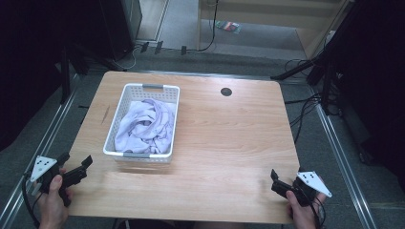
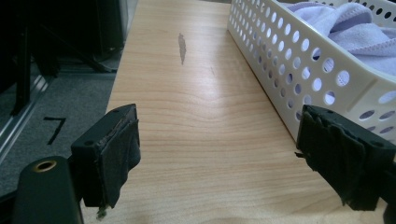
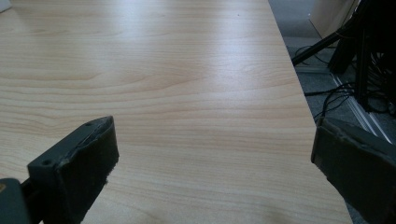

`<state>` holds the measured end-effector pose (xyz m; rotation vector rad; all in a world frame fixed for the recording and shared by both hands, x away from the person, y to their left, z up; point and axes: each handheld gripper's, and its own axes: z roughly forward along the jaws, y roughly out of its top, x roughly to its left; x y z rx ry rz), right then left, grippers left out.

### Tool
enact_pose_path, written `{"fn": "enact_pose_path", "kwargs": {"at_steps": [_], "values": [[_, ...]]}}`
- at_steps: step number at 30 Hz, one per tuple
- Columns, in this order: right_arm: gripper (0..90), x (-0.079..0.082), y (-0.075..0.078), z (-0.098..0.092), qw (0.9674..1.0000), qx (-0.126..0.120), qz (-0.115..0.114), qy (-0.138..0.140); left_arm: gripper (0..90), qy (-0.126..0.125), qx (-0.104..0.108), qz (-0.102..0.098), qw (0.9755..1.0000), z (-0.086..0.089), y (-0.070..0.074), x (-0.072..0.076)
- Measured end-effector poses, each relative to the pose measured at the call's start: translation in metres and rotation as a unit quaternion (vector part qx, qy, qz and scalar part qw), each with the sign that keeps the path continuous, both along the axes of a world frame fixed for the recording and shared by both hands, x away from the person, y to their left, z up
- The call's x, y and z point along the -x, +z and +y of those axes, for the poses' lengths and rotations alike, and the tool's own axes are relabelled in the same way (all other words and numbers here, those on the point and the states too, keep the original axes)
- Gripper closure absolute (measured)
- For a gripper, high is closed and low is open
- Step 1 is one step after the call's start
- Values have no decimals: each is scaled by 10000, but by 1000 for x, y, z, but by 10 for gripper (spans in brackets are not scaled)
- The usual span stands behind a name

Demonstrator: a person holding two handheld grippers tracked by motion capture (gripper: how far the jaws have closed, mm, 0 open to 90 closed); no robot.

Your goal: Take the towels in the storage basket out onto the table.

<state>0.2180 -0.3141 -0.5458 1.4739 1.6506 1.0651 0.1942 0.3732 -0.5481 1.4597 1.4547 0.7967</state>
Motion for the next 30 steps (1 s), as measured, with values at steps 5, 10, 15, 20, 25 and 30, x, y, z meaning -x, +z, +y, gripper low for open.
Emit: {"fn": "enact_pose_path", "kwargs": {"at_steps": [5,10,15,20,25,30], "values": [[10,0,0,0,10000,14,-1,6,110,-76,-59,53,9999,-2,1,1],[10,0,0,-1,10000,-43,-16,14,110,-12,299,16,9996,1,6,1],[10,0,0,-1,10000,-44,-17,25,143,134,196,-12,9997,-3,12,0],[10,0,0,-1,10000,-46,-16,26,92,230,32,7,9997,-8,19,-2],[10,0,0,-1,10000,-46,3,-1,41,191,63,70,9998,-9,27,-6],[10,-1,0,-1,10000,-37,27,-13,41,127,-36,92,9999,-14,34,-8]]}}
